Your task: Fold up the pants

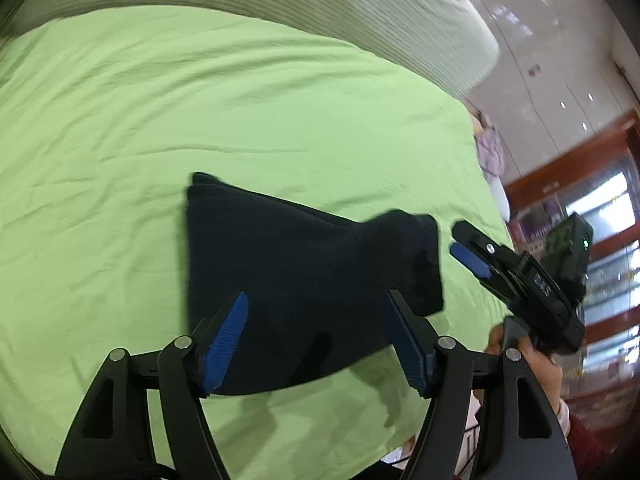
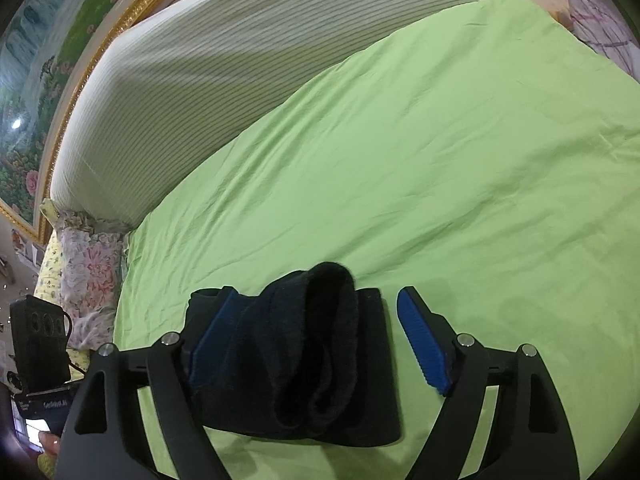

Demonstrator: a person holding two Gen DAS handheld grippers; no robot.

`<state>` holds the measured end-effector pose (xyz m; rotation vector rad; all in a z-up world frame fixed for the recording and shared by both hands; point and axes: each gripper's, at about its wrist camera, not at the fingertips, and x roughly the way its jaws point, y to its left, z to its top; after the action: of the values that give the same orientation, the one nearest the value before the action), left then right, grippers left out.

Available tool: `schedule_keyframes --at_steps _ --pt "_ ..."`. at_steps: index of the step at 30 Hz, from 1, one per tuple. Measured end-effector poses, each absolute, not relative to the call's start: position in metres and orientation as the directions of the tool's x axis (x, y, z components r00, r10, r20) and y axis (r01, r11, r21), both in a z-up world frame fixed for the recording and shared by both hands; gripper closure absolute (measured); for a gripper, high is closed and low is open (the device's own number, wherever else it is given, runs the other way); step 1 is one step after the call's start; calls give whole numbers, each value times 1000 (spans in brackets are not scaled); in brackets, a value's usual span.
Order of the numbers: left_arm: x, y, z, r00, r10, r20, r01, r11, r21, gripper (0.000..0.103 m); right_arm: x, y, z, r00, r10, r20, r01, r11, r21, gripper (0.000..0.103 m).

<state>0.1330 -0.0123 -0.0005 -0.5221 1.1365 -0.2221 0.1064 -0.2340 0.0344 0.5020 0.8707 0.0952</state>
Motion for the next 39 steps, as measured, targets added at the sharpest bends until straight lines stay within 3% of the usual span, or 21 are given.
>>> schedule_keyframes --at_steps 25,39 --pt "146 14 -53 353 -406 -843 -229 836 -498 30 101 -235 -17 511 217 -832 234 896 378 19" --pt "153 13 -85 309 -392 -867 -243 848 -470 27 92 -252 -37 482 328 -813 218 854 473 28"
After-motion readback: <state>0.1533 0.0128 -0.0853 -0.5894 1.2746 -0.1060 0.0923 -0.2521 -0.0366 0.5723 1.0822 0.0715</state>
